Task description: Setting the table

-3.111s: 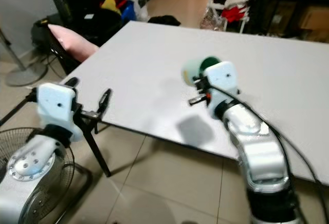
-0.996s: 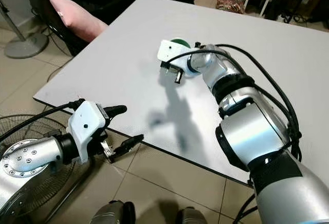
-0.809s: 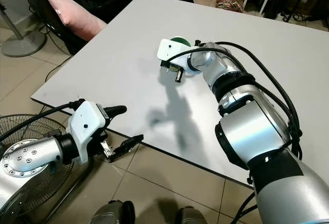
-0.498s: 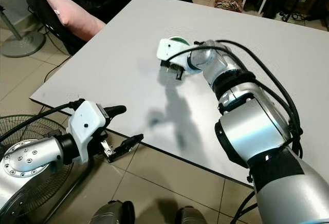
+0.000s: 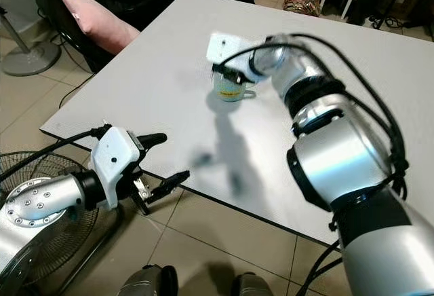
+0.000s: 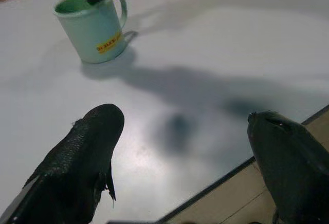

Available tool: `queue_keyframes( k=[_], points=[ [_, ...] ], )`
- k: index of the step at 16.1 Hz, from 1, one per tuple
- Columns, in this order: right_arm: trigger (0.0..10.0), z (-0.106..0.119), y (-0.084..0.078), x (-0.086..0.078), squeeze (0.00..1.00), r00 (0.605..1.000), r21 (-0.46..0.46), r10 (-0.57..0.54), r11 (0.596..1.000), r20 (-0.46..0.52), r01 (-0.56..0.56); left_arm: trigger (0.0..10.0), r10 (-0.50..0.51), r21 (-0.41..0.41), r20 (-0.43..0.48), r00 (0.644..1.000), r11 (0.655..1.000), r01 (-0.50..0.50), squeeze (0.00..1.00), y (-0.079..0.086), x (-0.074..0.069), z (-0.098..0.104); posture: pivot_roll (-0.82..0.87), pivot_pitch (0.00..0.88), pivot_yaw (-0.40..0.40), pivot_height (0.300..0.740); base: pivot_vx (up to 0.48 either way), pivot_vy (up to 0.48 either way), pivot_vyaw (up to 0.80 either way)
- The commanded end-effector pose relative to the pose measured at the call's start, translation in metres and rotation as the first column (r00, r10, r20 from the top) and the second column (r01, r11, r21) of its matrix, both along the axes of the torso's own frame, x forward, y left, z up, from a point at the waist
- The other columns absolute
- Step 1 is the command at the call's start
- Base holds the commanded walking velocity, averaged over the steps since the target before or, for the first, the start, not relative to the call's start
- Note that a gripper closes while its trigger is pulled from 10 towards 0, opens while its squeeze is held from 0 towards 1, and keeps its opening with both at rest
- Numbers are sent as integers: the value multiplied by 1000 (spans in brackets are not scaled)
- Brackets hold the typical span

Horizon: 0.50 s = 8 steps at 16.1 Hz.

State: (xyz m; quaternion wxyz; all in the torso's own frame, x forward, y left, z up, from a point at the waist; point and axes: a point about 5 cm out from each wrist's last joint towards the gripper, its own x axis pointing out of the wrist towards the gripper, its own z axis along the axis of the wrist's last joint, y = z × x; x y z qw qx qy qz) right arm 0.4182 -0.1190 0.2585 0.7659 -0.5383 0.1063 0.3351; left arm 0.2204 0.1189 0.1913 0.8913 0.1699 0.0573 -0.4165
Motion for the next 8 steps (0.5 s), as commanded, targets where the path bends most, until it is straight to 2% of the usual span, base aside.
queue_keyframes(
  k=[1, 2, 3, 4, 5, 7, 8],
  points=[
    [10000, 14, 0, 0, 1000, 999, 20, 19, 1000, 29, -19, 10000, 25, -1, 15, 1000, 1000, -25, 0, 4, 3, 1, -29, 57, 28, 740, 0, 0, 0],
    [10000, 26, -8, -2, 384, 999, 143, 43, 989, -5, -42, 10000, 76, -46, 29, 997, 996, -74, 0, 8, 5, 3, -29, 33, 39, 740, 0, 0, 0],
    [10000, 33, -17, -4, 0, 997, 272, 72, 960, -28, -62, 10000, 125, -84, 28, 992, 989, -122, 0, 10, 6, 3, -26, 25, 47, 740, 0, 0, 0],
    [10000, 34, -18, -5, 0, 996, 305, 79, 950, -34, -64, 10000, 134, -90, 24, 991, 987, -131, 0, 11, 7, 2, -25, 24, 50, 740, 0, 0, 0],
    [10000, 33, -24, -8, 0, 991, 439, 118, 895, -59, -80, 10000, 188, -94, 16, 982, 978, -186, 0, 12, 10, -2, -28, 17, 65, 740, 0, 0, 0],
    [10000, 23, -37, -14, 0, 984, 614, 160, 785, -73, -82, 10000, 293, -102, 23, 956, 952, -290, 0, 15, 16, -9, -35, 17, 88, 740, 0, 0, 0],
    [10000, 14, -43, -22, 0, 985, 703, 157, 708, -74, -60, 10000, 357, -111, 45, 933, 930, -351, 0, 16, 19, -10, -43, 16, 102, 740, 0, 0, 0]
  ],
)
